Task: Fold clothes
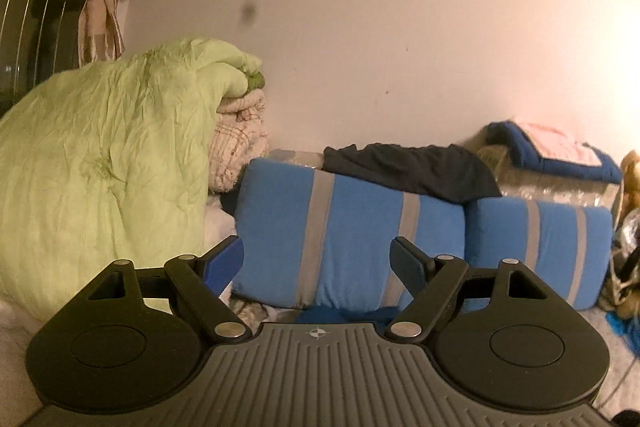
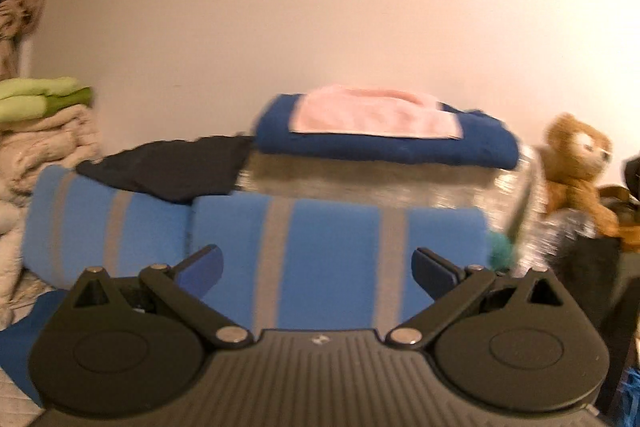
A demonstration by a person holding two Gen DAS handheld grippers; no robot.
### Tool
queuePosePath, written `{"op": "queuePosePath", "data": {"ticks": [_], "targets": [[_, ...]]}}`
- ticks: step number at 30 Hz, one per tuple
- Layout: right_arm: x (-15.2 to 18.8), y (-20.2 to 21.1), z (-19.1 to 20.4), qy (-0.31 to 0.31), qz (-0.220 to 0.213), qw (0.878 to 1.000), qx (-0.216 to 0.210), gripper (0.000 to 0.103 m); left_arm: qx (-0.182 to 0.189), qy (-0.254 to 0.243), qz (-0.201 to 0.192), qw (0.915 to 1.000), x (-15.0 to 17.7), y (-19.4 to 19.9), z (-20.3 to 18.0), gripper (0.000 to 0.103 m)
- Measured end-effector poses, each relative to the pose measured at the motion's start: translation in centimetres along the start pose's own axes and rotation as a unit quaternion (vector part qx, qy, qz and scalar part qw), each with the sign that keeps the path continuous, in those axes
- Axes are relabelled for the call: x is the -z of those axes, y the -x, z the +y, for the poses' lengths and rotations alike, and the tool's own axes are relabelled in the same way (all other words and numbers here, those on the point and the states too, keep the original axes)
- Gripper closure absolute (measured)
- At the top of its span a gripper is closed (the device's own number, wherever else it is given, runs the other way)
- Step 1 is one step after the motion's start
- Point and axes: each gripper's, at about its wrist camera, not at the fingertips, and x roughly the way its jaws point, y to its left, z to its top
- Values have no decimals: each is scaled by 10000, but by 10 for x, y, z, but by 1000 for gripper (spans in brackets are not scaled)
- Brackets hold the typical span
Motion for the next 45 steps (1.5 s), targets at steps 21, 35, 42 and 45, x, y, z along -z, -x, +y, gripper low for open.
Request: {"op": "queuePosePath", "data": {"ticks": [21, 35, 42, 45], "targets": [[86, 149, -173, -430, 433, 9980, 194, 1, 570, -625, 888, 9925, 75, 58, -21, 23], [199, 136, -173, -588, 1690, 9837, -190, 1, 744, -321, 1965, 9772, 158, 5, -25, 23], [229, 110, -151, -575, 2017, 9767, -459, 1, 746, -452, 2258, 9703, 188, -20, -38, 23], [244, 97, -147, -598, 2141, 9740, -431, 1, 712, -422, 2374, 9679, 201, -31, -40, 23]]}}
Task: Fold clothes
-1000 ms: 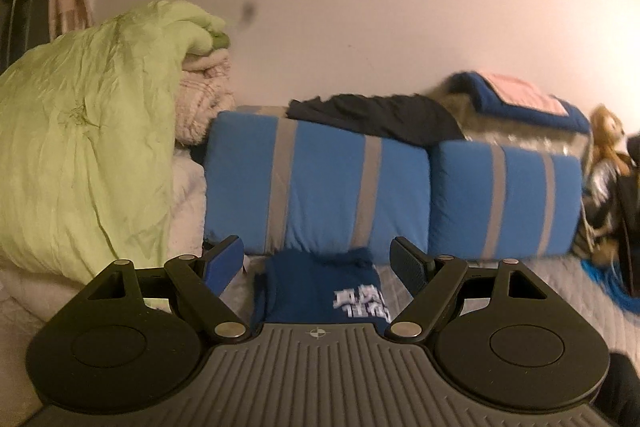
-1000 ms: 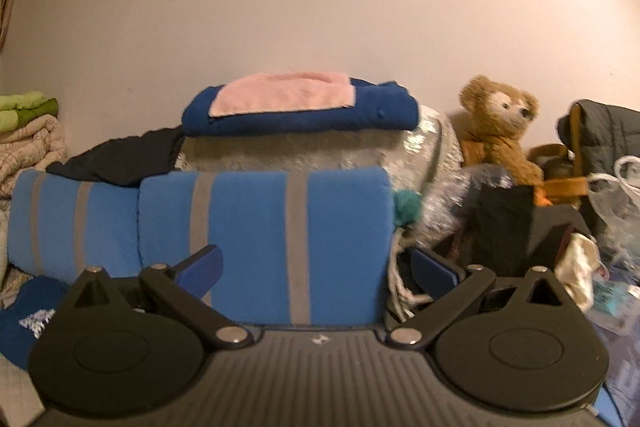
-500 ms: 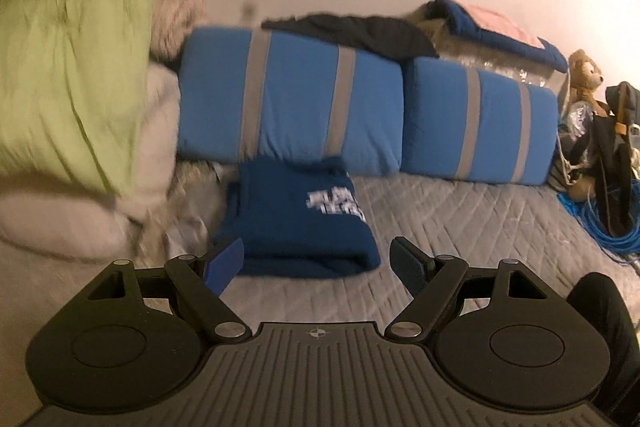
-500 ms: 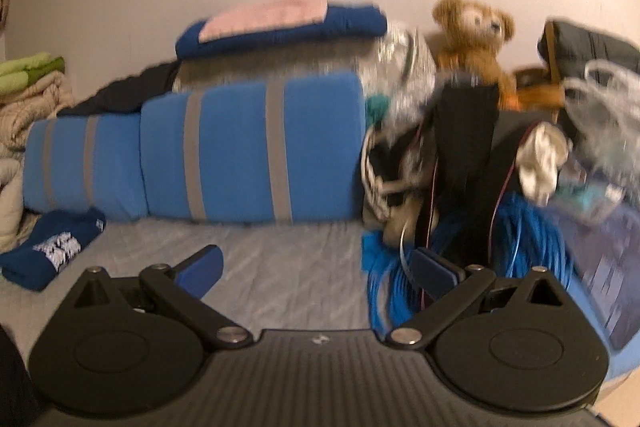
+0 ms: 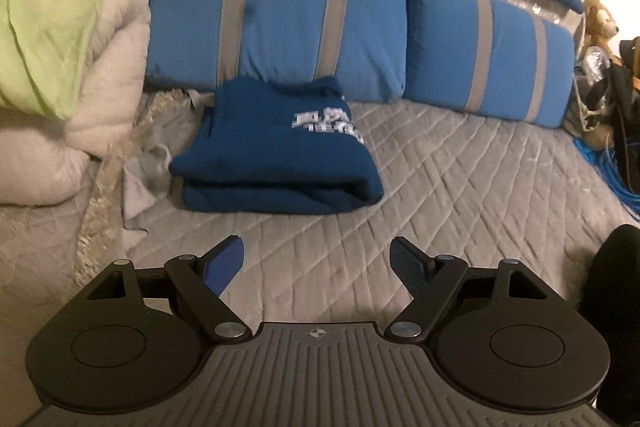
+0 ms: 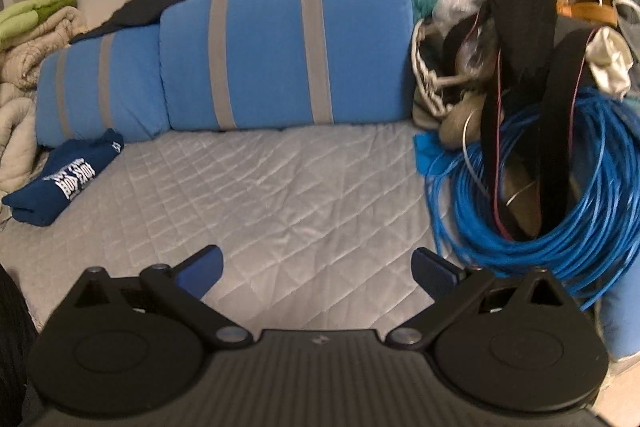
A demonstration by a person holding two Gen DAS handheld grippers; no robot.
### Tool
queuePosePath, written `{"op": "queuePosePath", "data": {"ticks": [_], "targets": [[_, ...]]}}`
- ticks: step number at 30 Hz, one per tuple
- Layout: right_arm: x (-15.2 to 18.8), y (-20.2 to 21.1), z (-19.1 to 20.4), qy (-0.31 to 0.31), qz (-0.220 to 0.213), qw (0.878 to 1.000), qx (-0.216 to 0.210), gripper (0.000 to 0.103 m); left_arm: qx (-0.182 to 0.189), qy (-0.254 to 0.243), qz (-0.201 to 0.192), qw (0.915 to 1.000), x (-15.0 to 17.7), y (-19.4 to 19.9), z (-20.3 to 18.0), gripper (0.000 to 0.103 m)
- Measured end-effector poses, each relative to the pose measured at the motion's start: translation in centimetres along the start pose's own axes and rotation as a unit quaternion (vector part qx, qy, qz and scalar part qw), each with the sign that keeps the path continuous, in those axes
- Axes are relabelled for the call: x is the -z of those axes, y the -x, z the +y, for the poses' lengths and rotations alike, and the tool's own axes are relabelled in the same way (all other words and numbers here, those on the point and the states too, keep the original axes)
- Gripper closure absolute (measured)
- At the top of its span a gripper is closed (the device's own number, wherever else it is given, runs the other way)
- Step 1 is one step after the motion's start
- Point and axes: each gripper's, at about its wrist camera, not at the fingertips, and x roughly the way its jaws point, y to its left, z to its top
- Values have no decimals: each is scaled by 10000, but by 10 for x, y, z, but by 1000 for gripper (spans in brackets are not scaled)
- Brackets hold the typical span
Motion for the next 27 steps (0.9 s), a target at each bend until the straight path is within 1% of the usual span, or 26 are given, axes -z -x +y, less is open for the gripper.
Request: {"op": "queuePosePath", "data": {"ticks": [4, 6, 9, 11, 15, 20, 22, 23, 24, 25, 26, 27], "targets": [[13, -26, 2, -27, 140, 9998, 165, 1, -101, 66, 176, 9998, 7, -22, 1, 23], [19, -40, 2, -98, 196, 9995, 219, 1, -187, 91, 254, 9995, 12, -33, 3, 23], [31, -60, 1, -286, 283, 9989, 250, 1, -235, 177, 346, 9990, 19, -48, 7, 23], [39, -71, 2, -302, 324, 9985, 312, 1, -267, 241, 393, 9986, 23, -57, 10, 23], [55, -91, 7, -200, 373, 9982, 434, 1, -371, 337, 484, 9976, 33, -76, 16, 23], [76, -111, 17, 129, 400, 9969, 672, 1, -448, 510, 579, 9960, 50, -99, 23, 23], [84, -120, 19, 202, 478, 9954, 805, 1, -470, 571, 596, 9955, 58, -106, 25, 23], [88, -122, 19, 208, 448, 9951, 852, 1, -481, 509, 501, 9963, 62, -107, 23, 18], [93, -123, 19, 195, 355, 9953, 880, 1, -491, 447, 407, 9970, 67, -109, 21, 10], [96, -123, 19, 184, 272, 9953, 908, 1, -509, 361, 317, 9975, 71, -110, 19, 7], [98, -123, 20, 188, 201, 9952, 941, 1, -542, 226, 235, 9980, 75, -110, 14, 1], [100, -122, 21, 199, 132, 9950, 975, 1, -574, 137, 152, 9981, 78, -111, 11, 0]]}}
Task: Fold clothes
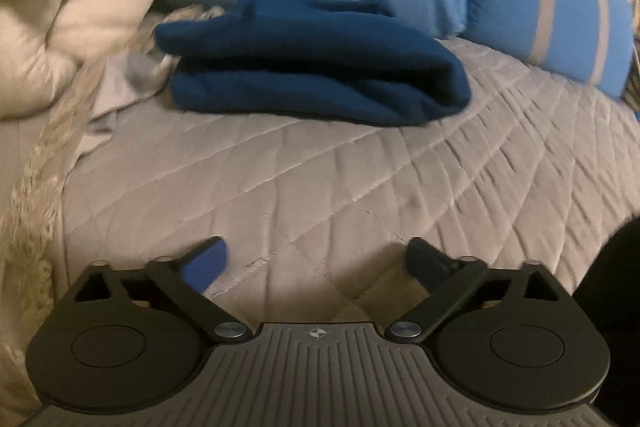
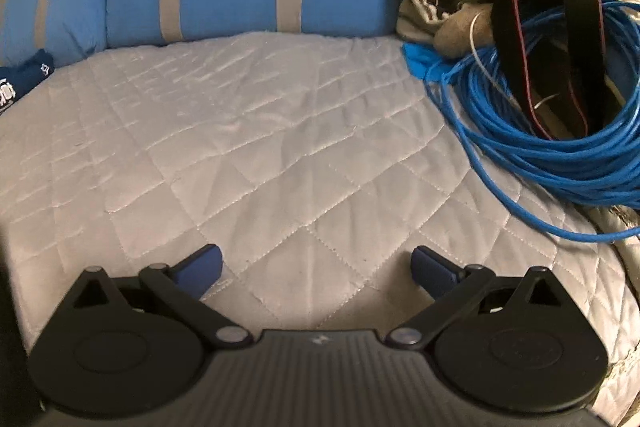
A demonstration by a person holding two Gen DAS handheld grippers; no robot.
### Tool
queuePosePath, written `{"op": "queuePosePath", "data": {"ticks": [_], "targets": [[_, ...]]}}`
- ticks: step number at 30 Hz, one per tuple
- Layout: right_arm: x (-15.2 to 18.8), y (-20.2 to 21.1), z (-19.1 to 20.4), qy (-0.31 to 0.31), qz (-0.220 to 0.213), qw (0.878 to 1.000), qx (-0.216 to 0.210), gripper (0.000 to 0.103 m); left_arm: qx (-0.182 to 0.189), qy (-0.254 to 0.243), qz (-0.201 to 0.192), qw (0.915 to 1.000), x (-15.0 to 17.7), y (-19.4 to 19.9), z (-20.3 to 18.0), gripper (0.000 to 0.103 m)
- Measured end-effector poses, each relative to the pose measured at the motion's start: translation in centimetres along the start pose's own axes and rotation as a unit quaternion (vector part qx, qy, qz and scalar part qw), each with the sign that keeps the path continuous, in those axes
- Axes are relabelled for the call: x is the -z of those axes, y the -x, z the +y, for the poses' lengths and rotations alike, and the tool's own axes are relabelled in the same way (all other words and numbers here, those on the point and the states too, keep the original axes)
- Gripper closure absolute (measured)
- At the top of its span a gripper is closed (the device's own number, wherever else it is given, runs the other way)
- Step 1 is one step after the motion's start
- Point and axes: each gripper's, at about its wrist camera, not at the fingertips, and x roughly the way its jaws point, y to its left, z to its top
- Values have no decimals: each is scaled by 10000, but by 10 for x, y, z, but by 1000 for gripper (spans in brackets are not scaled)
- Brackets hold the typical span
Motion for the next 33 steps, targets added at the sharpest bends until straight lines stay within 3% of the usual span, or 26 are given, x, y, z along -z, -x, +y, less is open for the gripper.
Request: {"op": "queuePosePath", "data": {"ticks": [7, 21, 33], "targets": [[-2, -4, 4, -204, -80, 9996, 203, 1, -31, -49, -198, 9998, -3, -7, 0, 0], [-34, -39, 10, -368, 142, 9984, 415, 1, -99, -171, 133, 9997, -39, -42, -1, 0], [-60, -64, 3, -382, 366, 9984, 208, 1, -19, -210, 321, 9993, -65, -75, -1, 0]]}}
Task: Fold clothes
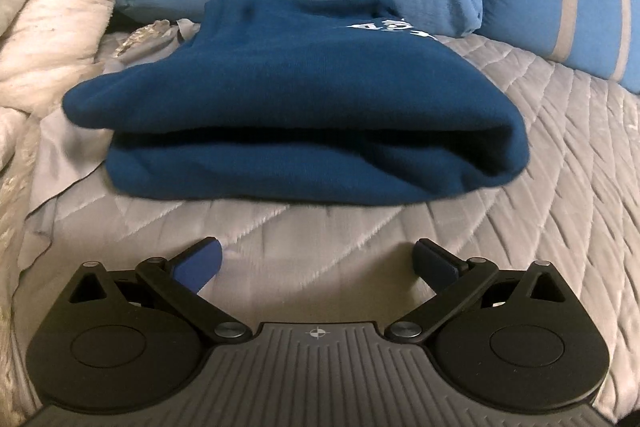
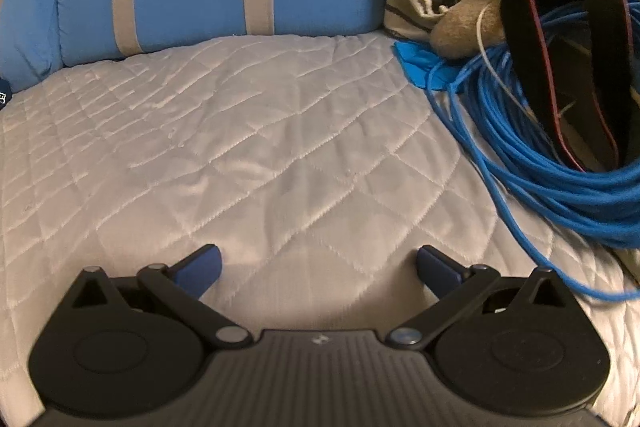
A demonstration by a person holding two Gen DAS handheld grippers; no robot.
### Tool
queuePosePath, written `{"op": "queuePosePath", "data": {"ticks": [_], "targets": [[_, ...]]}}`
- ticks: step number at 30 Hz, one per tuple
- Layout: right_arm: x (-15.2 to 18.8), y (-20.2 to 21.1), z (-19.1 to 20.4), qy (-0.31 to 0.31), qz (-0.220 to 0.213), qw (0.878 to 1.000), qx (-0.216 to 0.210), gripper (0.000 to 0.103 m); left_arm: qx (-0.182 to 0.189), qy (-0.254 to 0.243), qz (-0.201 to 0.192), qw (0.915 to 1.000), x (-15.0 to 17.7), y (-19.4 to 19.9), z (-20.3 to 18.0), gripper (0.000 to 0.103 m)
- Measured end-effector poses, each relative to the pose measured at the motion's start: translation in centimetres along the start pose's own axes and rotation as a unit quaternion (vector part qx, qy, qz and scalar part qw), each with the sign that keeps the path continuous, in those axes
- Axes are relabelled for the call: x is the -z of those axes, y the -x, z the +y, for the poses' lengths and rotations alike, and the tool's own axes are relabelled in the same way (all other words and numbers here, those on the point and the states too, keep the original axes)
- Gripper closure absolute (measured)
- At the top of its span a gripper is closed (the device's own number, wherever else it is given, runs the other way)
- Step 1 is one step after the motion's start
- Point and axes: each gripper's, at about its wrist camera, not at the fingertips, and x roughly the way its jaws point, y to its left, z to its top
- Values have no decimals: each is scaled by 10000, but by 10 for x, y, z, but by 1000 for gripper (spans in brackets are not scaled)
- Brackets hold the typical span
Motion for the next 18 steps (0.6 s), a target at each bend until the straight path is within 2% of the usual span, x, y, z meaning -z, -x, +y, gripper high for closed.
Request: {"op": "queuePosePath", "data": {"ticks": [12, 18], "targets": [[-28, -34, 3, -13, -88, 10000, -3, 1, -134, 57, 53, 9999, -24, -24, -6, 0], [-21, -39, 5, -31, -456, 9989, 47, 1, -302, 85, -578, 9978, -12, -29, -11, 0]]}}
